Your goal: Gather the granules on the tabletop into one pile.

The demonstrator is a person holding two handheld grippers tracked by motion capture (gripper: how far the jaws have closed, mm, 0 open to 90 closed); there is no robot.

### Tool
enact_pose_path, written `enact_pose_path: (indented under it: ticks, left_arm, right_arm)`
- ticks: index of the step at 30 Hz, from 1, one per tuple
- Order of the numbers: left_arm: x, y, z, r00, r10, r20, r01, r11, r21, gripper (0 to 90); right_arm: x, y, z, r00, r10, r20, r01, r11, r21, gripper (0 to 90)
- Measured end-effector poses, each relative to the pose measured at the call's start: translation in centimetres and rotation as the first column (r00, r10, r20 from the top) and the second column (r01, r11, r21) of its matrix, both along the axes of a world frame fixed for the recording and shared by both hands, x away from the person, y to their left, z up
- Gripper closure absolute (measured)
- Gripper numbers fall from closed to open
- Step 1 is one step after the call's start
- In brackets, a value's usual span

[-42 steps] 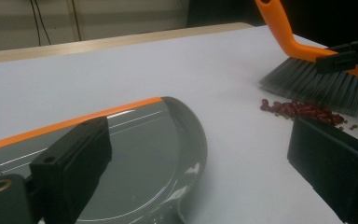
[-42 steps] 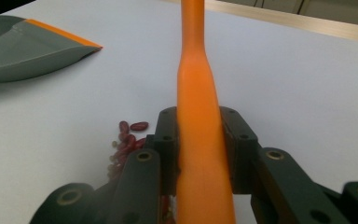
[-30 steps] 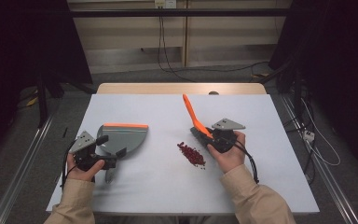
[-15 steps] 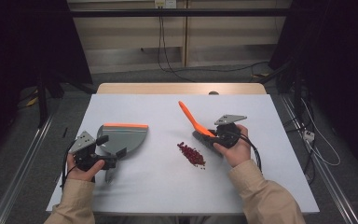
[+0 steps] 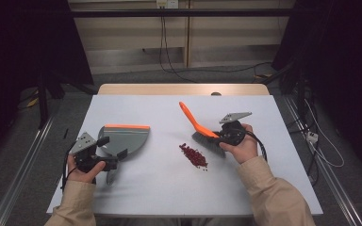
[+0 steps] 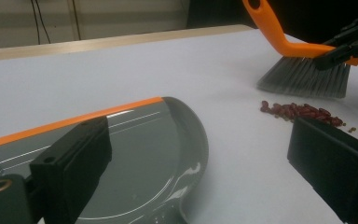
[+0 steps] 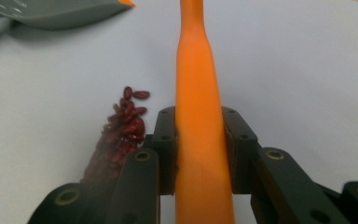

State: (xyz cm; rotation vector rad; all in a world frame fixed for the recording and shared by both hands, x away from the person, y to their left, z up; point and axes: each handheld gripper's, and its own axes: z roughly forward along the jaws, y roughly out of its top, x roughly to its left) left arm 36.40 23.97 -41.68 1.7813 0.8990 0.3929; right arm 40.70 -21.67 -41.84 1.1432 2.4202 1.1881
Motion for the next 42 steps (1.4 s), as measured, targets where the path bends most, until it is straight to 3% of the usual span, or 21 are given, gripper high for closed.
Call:
enact_pose_path:
  ticks: [3,5,9,10,15,17,18,21,26,28,31,33,42]
  left_arm:
    - [0.1,0.0,-0.1,1.0000,0.003,-0.004,-0.003,1.0000,-0.002,6.0]
    - [0.1,0.1,-0.1,1.0000,0.003,-0.004,-0.003,1.0000,-0.002,6.0]
    - [0.1,0.2,0.0,1.0000,0.008,-0.004,-0.008,1.0000,-0.001,6.0]
    - [0.1,0.2,-0.1,0.9999,0.009,-0.005,-0.009,1.0000,-0.004,6.0]
    - [0.2,0.4,-0.2,0.9999,0.012,-0.012,-0.012,0.9999,-0.001,6.0]
    - [0.2,0.4,-0.2,0.9998,0.015,-0.015,-0.015,0.9999,-0.005,6.0]
    - [0.3,0.4,-0.2,0.9998,0.017,-0.015,-0.017,0.9998,-0.005,6.0]
    - [0.3,0.4,-0.2,0.9997,0.020,-0.015,-0.020,0.9998,-0.004,6.0]
    - [0.3,0.4,-0.3,0.9996,0.024,-0.014,-0.024,0.9997,-0.001,6.0]
    - [0.3,0.5,-0.3,0.9995,0.027,-0.014,-0.027,0.9996,0.001,6.0]
    - [0.2,0.6,-0.2,0.9995,0.029,-0.011,-0.029,0.9996,0.002,6.0]
    - [0.2,0.6,-0.2,0.9995,0.031,-0.011,-0.031,0.9995,0.001,6.0]
    - [0.2,0.7,-0.2,0.9994,0.034,-0.010,-0.034,0.9994,0.000,6.0]
  right_arm:
    - [0.7,0.2,0.3,0.9966,0.061,0.055,-0.063,0.998,0.026,71.2]
    - [1.4,0.4,0.3,0.9939,0.085,0.070,-0.088,0.995,0.045,71.2]
    - [3.0,0.9,0.1,0.9822,0.149,0.114,-0.154,0.988,0.031,71.2]
    - [3.4,1.1,0.0,0.9747,0.176,0.137,-0.181,0.983,0.022,71.2]
    - [4.6,1.9,-0.7,0.9614,0.227,0.156,-0.231,0.973,0.010,71.2]
    - [4.9,2.0,-1.0,0.9501,0.261,0.171,-0.267,0.964,0.012,71.3]
    - [5.0,2.1,-1.0,0.9511,0.259,0.168,-0.265,0.964,0.010,71.2]
    - [5.2,2.6,-1.1,0.9426,0.287,0.171,-0.288,0.957,-0.019,71.3]
    - [5.6,3.3,-0.8,0.9183,0.340,0.203,-0.342,0.939,-0.027,71.3]
    - [5.7,3.6,-0.8,0.9126,0.354,0.205,-0.354,0.935,-0.039,71.3]
    - [5.8,4.2,-1.2,0.8962,0.395,0.203,-0.389,0.919,-0.068,71.3]
    - [5.6,4.5,-1.5,0.8826,0.423,0.206,-0.420,0.906,-0.058,71.3]
    - [4.0,4.4,-1.0,0.8304,0.525,0.187,-0.518,0.851,-0.089,71.3]
